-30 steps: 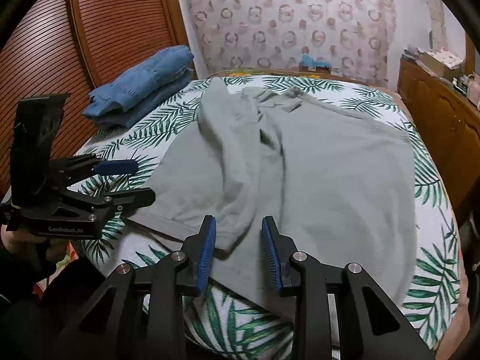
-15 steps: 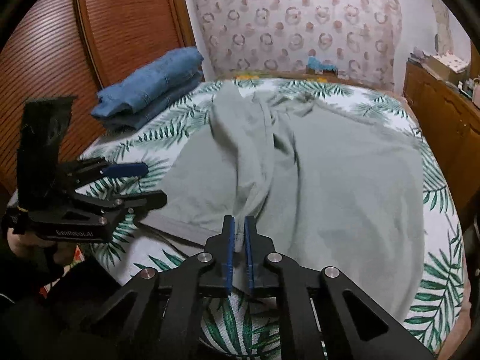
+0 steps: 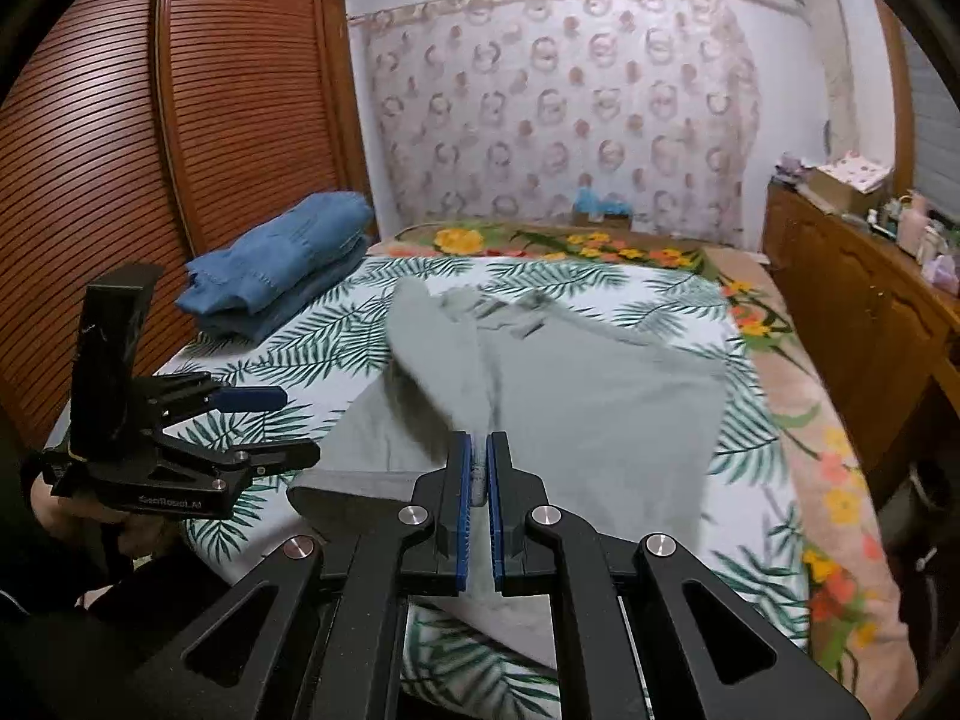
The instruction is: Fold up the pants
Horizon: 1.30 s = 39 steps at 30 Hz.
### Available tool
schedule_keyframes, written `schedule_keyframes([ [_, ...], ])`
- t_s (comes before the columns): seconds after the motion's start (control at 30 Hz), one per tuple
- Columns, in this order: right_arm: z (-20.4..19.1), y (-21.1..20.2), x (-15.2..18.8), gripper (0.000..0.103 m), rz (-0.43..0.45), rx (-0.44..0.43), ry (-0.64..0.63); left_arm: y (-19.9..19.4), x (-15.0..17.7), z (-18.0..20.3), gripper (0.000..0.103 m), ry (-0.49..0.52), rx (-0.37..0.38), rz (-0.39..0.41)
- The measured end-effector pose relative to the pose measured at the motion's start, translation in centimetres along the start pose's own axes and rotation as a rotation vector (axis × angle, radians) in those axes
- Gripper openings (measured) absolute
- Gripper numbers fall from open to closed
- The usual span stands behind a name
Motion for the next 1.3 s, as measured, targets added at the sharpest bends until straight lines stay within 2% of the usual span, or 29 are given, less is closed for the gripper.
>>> schedule_keyframes([
  [0.3,1.3,-2.8,1.6,0.005,-0.01,0.036,0.037,0.7,-0.8,1.5,0.072,0.025,0.017,0.001],
  [0.8,2.0,-4.3,3.8,0.005,-0.061,0.104,0.094,1.4,0.6,2.7,0.072,0.025,0.023,-0.03],
  [0.97,2.2,-4.9,3.4,0.005,-0.064,0.103,0.111,1.5,0.7,3.0,0.072,0.031,0.025,-0.026],
  [1.3,1.7,-3.9,4.6,0.005,-0.134,0.078,0.13,2.0,0.9,3.1,0.072,0.029,0.02,-0.037],
])
Point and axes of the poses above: each gripper's, at about its wrist camera, not at the fingertips, and y roughly the way its jaws point, z to its right, x to its underside, the point moved 9 cm from there along y, roughly the way its jaws point, and after that the axes turned 3 degrees about z, right-handed, at the moved point
